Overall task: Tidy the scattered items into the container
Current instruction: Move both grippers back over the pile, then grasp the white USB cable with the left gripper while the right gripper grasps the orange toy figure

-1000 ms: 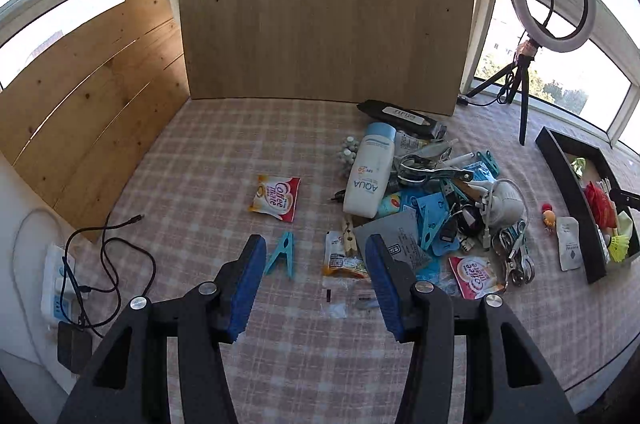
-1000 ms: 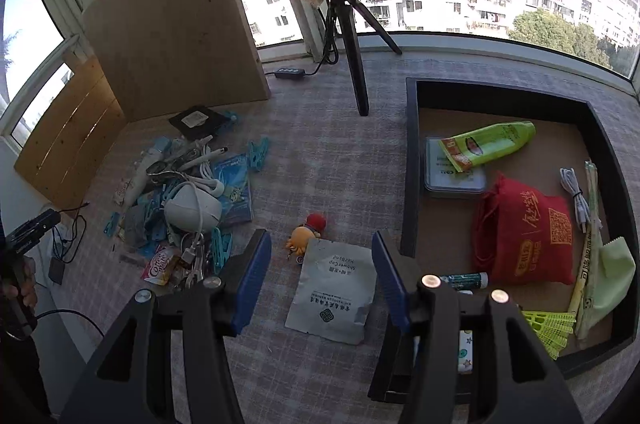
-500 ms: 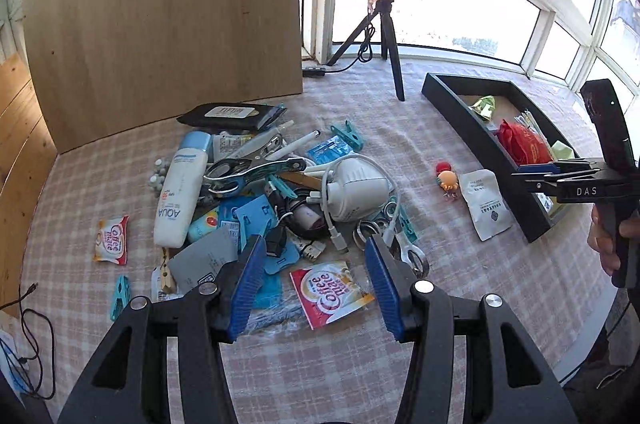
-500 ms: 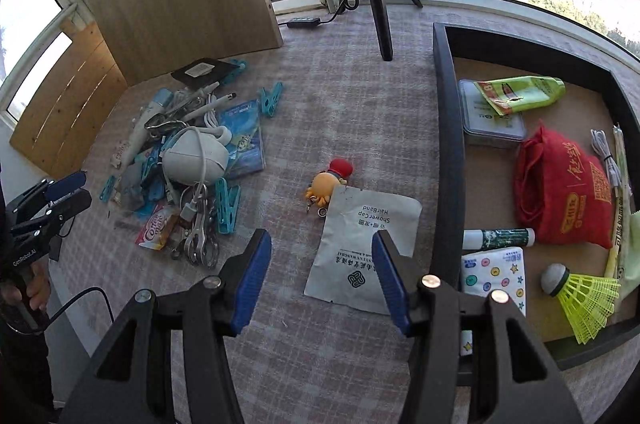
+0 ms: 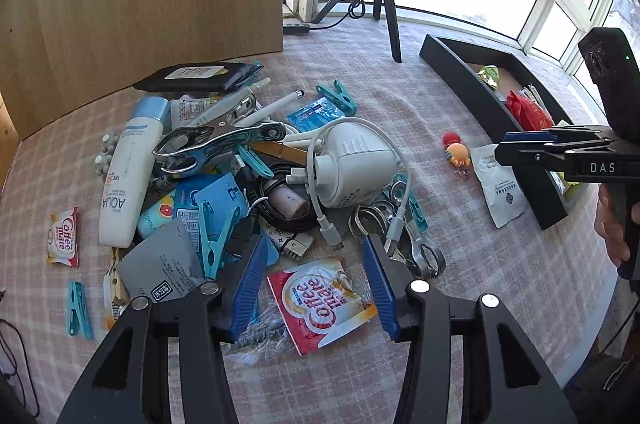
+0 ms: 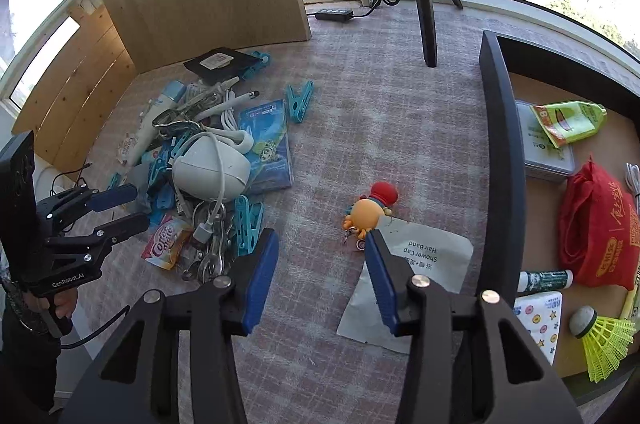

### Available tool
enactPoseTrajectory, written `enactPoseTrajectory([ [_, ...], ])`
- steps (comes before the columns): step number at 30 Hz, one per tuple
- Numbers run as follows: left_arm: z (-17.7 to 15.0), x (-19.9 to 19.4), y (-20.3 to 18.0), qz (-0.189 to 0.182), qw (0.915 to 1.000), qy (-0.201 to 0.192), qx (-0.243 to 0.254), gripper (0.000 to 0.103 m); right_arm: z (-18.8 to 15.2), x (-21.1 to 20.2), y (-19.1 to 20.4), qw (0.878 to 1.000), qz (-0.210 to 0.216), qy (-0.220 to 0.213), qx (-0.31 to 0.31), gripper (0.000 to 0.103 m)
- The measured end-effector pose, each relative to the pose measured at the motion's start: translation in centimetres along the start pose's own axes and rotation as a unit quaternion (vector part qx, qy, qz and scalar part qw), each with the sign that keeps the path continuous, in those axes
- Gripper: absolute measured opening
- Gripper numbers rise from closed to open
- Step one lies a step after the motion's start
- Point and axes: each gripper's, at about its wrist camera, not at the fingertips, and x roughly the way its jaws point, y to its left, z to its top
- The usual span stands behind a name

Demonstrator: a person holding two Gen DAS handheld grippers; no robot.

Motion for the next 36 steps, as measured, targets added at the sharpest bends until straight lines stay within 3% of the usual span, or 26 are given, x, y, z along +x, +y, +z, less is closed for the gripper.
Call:
enactPoseTrajectory([
  [3, 0.8, 0.8, 0.3, -0.003, 0.9999, 0.0, 0.012, 0.041, 0.6, 0.5, -0.1, 1.0, -0.009, 0.005, -0.006, 0.043],
  [20, 3.0, 3.9, 0.8, -0.069, 0.9957, 0.036, 0.049, 0.04, 1.8, 2.0, -2.8, 1.0, -0.018, 0.019, 0.015, 0.038],
  [23, 3.1, 4.2, 0.6, -0.088, 0.994, 0.042, 0.049, 0.035, 2.0, 2.6, -2.7, 0.999, -0.018, 0.026, 0.013, 0.037],
  [29, 3.2, 4.8, 0.2, -0.098, 0.9928, 0.049, 0.05, 0.005, 2.2, 3.5, -2.8, 0.999, -0.017, 0.036, 0.014, 0.036],
  [36, 3.1, 4.1, 0.0, -0.092, 0.9937, 0.032, 0.056, 0.005, 1.8, 4.7, -2.3, 0.998, -0.025, 0.054, 0.005, 0.036],
])
